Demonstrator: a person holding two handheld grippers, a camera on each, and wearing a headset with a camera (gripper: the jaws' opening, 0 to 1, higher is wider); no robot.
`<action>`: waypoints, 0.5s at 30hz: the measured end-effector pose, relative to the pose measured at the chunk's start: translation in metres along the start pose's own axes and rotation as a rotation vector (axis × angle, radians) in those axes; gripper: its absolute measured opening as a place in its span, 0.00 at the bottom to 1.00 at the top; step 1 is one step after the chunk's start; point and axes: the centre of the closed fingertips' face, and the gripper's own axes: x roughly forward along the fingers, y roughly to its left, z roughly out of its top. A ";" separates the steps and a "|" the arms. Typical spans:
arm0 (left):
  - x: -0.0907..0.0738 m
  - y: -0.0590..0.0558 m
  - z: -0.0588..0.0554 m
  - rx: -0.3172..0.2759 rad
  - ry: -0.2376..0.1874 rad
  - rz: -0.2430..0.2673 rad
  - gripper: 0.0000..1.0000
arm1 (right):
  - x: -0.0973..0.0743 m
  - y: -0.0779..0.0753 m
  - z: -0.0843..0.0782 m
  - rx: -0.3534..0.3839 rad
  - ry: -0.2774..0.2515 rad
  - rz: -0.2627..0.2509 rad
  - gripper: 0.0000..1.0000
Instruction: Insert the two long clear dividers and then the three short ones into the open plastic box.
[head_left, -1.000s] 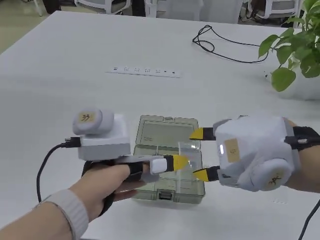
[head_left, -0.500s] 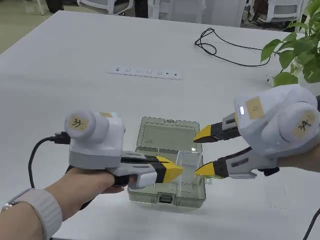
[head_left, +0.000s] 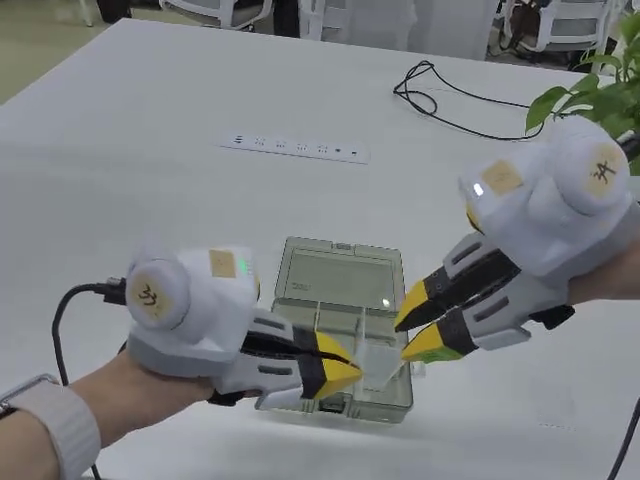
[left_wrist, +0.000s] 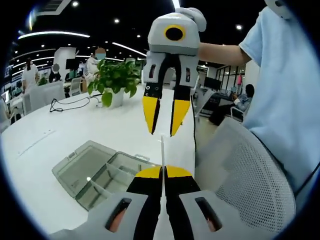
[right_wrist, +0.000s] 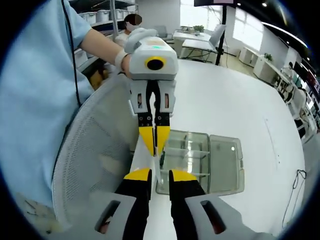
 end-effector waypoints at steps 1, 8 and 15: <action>0.000 0.000 0.000 0.003 0.003 0.000 0.00 | 0.001 0.001 0.000 -0.001 0.007 0.009 0.13; 0.001 -0.001 0.000 0.012 -0.003 0.004 0.00 | 0.008 0.003 -0.002 0.007 0.039 0.056 0.09; 0.000 -0.002 0.003 0.010 -0.022 0.005 0.00 | 0.012 0.005 -0.003 -0.001 0.054 0.073 0.06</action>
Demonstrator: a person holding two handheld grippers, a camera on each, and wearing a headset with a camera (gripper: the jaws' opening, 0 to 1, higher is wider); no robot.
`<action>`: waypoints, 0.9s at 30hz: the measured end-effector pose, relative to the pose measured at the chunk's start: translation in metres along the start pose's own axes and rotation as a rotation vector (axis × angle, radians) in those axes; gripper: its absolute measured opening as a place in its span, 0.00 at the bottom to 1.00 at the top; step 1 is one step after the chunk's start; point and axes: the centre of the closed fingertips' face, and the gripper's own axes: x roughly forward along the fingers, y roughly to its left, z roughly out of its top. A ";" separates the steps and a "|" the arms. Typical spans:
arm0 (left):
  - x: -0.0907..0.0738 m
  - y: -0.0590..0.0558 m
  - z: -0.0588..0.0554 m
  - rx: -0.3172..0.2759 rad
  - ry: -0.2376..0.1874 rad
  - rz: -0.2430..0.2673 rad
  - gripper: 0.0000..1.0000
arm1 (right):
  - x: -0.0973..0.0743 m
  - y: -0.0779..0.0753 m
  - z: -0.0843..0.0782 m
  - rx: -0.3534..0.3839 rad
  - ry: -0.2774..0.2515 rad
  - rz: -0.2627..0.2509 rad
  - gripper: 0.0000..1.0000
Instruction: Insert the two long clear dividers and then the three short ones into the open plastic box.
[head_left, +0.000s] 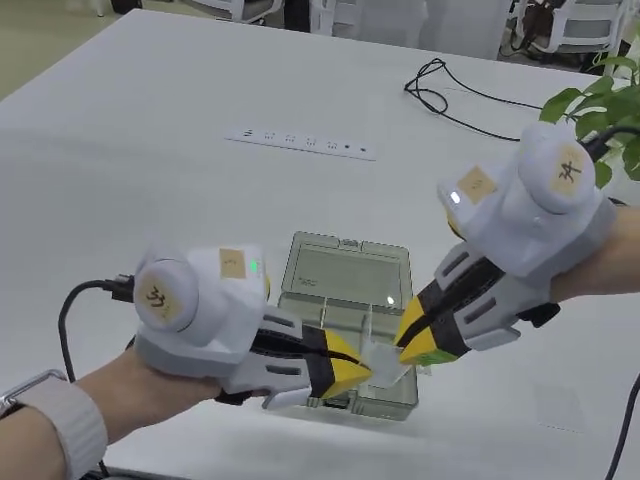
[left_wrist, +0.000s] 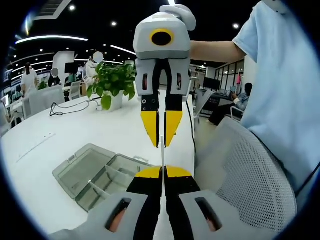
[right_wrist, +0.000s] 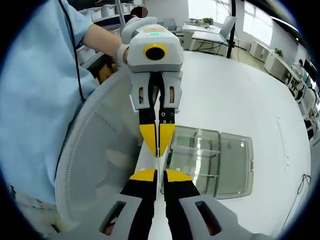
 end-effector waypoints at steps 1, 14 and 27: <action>0.000 0.000 0.000 -0.001 -0.001 0.000 0.00 | 0.000 0.000 0.000 0.001 0.000 0.001 0.05; 0.000 -0.001 -0.003 -0.020 0.012 -0.015 0.00 | 0.002 0.006 0.008 -0.024 0.000 0.004 0.02; 0.000 0.002 -0.004 -0.029 0.015 0.003 0.00 | 0.002 0.003 0.007 -0.003 0.007 -0.007 0.02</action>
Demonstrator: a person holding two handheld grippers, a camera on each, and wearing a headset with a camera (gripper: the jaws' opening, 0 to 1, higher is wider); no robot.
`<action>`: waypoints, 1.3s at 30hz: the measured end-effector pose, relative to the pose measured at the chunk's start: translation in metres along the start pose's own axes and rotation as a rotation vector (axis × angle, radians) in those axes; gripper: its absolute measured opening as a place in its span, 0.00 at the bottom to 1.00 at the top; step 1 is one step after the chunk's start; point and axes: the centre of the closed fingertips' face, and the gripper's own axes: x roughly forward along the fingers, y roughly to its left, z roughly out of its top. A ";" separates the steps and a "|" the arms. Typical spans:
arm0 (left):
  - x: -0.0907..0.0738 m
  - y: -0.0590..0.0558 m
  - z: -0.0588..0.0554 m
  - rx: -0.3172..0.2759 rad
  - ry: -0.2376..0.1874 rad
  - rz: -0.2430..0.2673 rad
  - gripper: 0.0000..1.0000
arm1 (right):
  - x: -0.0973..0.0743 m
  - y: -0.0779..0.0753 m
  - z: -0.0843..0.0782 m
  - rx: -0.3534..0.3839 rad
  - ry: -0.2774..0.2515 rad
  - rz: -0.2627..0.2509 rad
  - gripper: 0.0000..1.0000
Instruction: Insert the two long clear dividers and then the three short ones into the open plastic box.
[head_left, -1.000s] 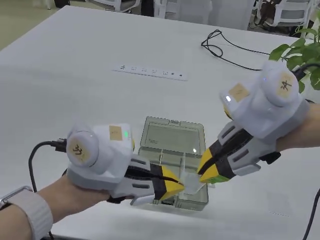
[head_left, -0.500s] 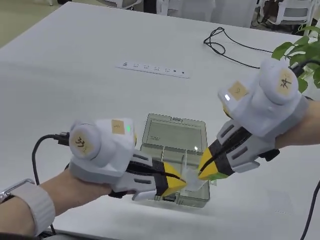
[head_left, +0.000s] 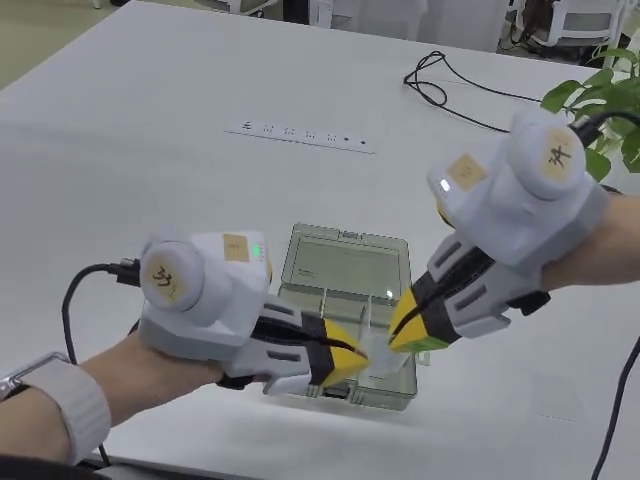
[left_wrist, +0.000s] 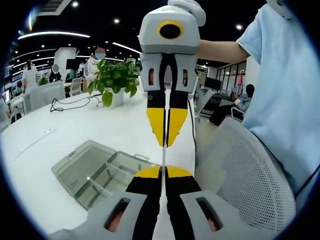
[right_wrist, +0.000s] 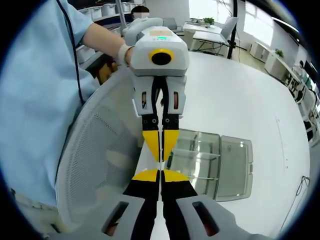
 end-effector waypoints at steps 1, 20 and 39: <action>0.000 0.001 0.000 -0.005 -0.003 0.004 0.00 | 0.000 0.000 0.000 0.002 -0.001 -0.002 0.02; -0.015 0.031 -0.014 -0.056 0.003 0.177 0.67 | 0.007 -0.007 0.007 0.059 -0.016 -0.024 0.02; -0.047 0.065 -0.039 -0.134 0.025 0.376 1.00 | 0.002 -0.059 0.006 0.202 -0.080 -0.223 0.02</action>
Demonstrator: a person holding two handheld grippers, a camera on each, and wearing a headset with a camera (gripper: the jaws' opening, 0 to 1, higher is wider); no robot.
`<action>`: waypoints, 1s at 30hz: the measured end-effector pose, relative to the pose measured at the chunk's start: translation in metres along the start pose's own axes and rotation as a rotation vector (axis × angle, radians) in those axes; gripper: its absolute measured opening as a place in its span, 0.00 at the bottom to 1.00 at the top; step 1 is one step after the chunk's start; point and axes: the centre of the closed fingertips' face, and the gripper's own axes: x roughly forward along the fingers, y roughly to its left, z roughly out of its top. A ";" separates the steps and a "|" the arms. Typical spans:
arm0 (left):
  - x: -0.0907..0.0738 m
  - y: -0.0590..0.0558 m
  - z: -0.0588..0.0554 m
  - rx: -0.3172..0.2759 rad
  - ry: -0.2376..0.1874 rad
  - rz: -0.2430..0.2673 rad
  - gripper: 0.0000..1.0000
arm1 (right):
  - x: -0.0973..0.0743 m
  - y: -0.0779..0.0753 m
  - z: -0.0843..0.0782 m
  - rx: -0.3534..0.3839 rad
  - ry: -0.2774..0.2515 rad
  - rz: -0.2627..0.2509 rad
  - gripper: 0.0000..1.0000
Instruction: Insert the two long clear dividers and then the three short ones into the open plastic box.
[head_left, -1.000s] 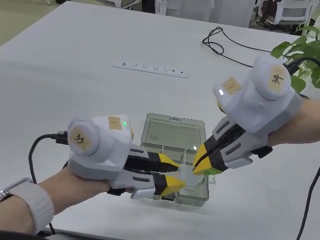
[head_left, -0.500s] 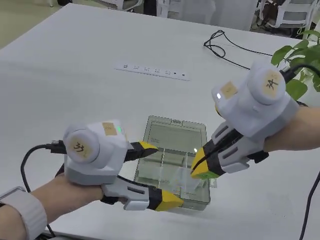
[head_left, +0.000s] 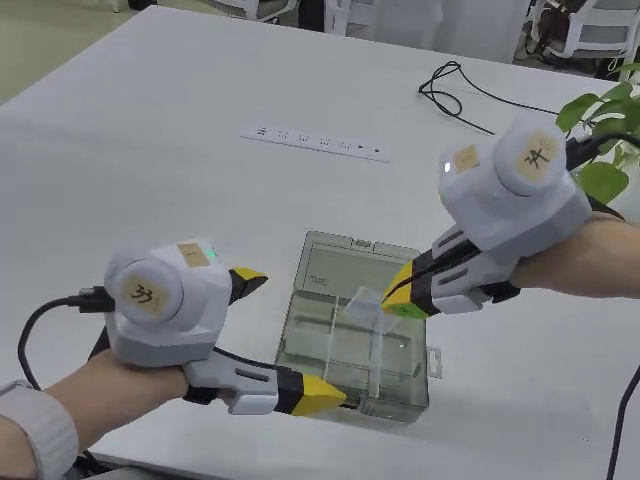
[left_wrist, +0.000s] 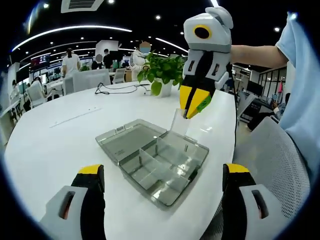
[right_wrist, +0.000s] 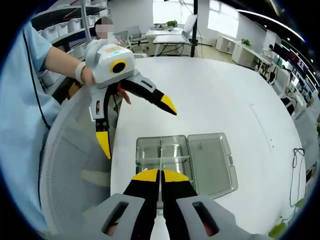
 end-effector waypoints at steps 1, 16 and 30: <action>-0.001 0.000 -0.001 0.000 0.003 0.001 1.00 | 0.002 0.000 -0.001 -0.003 0.001 -0.002 0.02; -0.008 0.002 -0.010 -0.028 0.005 0.019 0.95 | 0.020 0.000 -0.013 0.004 0.033 0.020 0.02; -0.007 -0.001 -0.013 -0.044 0.004 0.007 0.92 | 0.030 -0.004 -0.023 -0.003 0.043 0.019 0.02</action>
